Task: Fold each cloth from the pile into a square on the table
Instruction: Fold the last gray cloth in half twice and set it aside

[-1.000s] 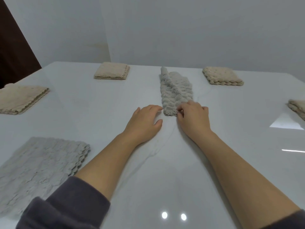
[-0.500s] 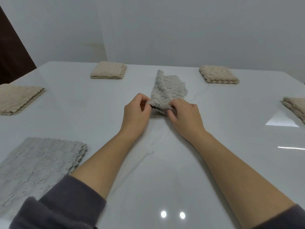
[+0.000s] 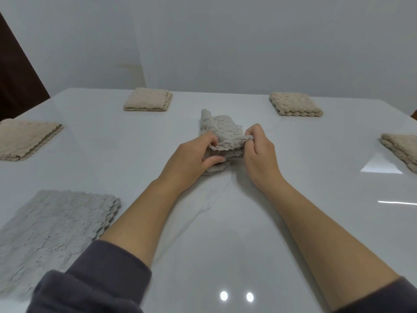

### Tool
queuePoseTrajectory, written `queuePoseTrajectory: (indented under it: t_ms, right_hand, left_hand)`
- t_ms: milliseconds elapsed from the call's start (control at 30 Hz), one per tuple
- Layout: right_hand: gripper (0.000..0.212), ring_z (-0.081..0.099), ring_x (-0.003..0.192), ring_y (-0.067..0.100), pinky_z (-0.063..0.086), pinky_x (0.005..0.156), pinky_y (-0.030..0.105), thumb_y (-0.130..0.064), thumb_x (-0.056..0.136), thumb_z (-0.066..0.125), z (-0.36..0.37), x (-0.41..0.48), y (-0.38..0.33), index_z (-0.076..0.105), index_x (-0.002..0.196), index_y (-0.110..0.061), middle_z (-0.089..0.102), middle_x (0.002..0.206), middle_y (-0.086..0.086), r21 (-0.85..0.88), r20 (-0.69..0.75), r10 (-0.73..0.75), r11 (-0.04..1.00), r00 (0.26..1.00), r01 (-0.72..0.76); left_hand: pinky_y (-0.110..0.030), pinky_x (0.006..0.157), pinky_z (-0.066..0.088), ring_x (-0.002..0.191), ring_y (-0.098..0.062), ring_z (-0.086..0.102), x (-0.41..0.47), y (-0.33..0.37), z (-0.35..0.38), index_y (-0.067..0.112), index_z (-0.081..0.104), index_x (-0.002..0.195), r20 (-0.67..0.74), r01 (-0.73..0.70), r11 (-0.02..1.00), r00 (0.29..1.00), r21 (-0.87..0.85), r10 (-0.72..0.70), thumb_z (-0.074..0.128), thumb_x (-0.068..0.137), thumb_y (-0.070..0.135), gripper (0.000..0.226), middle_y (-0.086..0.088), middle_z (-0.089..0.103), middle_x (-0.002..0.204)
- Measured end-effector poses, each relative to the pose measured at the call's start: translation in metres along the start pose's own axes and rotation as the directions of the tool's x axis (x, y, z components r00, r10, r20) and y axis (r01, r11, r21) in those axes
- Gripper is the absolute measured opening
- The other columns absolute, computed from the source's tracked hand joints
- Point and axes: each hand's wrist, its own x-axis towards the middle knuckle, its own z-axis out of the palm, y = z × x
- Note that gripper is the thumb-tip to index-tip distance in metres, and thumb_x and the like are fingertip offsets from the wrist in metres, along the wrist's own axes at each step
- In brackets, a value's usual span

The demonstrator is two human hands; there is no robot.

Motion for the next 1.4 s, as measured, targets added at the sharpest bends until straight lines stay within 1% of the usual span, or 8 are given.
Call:
queuePoseTrajectory:
  t_ms: [167,267,400,533,733,967,1100,1400]
  right_hand:
    - [0.011,0.036,0.049,0.014,0.030,0.051,0.032,-0.019,0.087,0.051,-0.009,-0.001,-0.001,0.040,0.088,-0.018,0.042,0.057,-0.005,-0.153,0.074,-0.130,0.978,0.989,0.140]
    - [0.019,0.041,0.050,0.014,0.032,0.051,0.032,-0.032,0.092,0.060,-0.009,-0.003,-0.001,0.043,0.088,-0.022,0.045,0.055,-0.006,-0.240,0.137,-0.144,0.955,0.980,0.174]
    - [0.021,0.046,0.053,0.016,0.037,0.053,0.033,-0.034,0.097,0.054,-0.014,-0.004,-0.004,0.047,0.087,-0.018,0.050,0.059,-0.002,-0.089,-0.029,-0.110,0.990,0.994,0.107]
    - [0.019,0.035,0.049,0.004,0.028,0.049,0.023,-0.028,0.101,0.048,-0.029,-0.001,-0.005,0.043,0.090,-0.014,0.039,0.060,-0.008,0.072,-0.220,0.014,0.997,0.975,0.002]
    - [0.015,0.036,0.052,0.012,0.029,0.048,0.023,-0.017,0.102,0.041,-0.040,0.002,-0.010,0.043,0.087,-0.014,0.043,0.063,-0.001,0.026,-0.135,0.058,0.998,0.989,-0.055]
    - [0.017,0.035,0.050,-0.001,0.030,0.051,0.016,-0.016,0.101,0.042,-0.066,0.029,-0.062,0.043,0.084,-0.017,0.039,0.066,-0.007,0.192,-0.304,0.066,0.981,0.950,-0.006]
    - [0.028,0.028,0.045,0.002,0.025,0.048,0.020,-0.020,0.097,0.049,-0.094,0.045,-0.093,0.041,0.071,-0.024,0.034,0.057,-0.008,0.217,-0.359,0.038,0.975,0.932,0.044]
    - [0.024,0.041,0.062,0.019,0.031,0.060,0.030,-0.023,0.091,0.049,-0.083,0.060,-0.061,0.052,0.069,-0.013,0.046,0.065,0.005,-0.159,-0.161,0.224,0.955,0.961,-0.249]
  left_hand:
    - [-0.034,0.063,0.042,0.075,-0.019,0.050,-0.001,-0.018,-0.004,0.018,0.057,0.093,-0.179,0.175,0.957,0.974,0.230,-0.135,0.063,0.079,0.006,0.019,0.006,0.049,0.092]
    - [-0.020,0.061,0.038,0.072,-0.012,0.050,-0.004,-0.015,-0.002,0.014,0.057,0.087,-0.298,0.397,0.913,0.864,-0.090,-0.406,0.058,0.080,0.005,0.012,0.003,0.054,0.087]
    - [-0.019,0.051,0.030,0.057,-0.008,0.034,-0.004,0.000,-0.003,0.013,0.043,0.076,-0.331,0.383,0.844,0.795,-0.376,-0.509,0.055,0.085,0.010,0.015,0.003,0.044,0.067]
    - [-0.032,0.060,0.034,0.066,-0.018,0.042,-0.009,-0.007,-0.013,0.024,0.034,0.067,-0.387,0.401,0.906,0.820,-0.136,-0.421,0.061,0.080,0.014,0.032,0.006,0.044,0.065]
    - [-0.032,0.065,0.040,0.081,-0.021,0.055,-0.016,-0.018,-0.039,0.020,0.061,0.084,-0.273,0.454,0.884,0.870,0.113,-0.412,0.061,0.086,0.020,0.002,0.005,0.056,0.077]
    - [-0.029,0.065,0.045,0.070,-0.018,0.056,0.012,0.021,-0.108,0.018,0.054,0.076,-0.213,0.360,0.659,0.751,-0.660,-0.624,0.067,0.079,0.021,0.014,-0.002,0.058,0.073]
    - [-0.023,0.058,0.053,0.065,-0.008,0.069,0.015,0.049,-0.150,0.015,0.058,0.085,-0.166,0.248,0.559,0.793,-0.791,-0.586,0.067,0.089,0.014,0.009,0.007,0.071,0.068]
    - [-0.022,0.046,0.042,0.058,-0.014,0.056,0.019,0.023,-0.123,0.015,0.060,0.088,-0.171,0.543,0.799,0.788,-0.259,-0.591,0.059,0.090,0.025,0.010,-0.002,0.061,0.075]
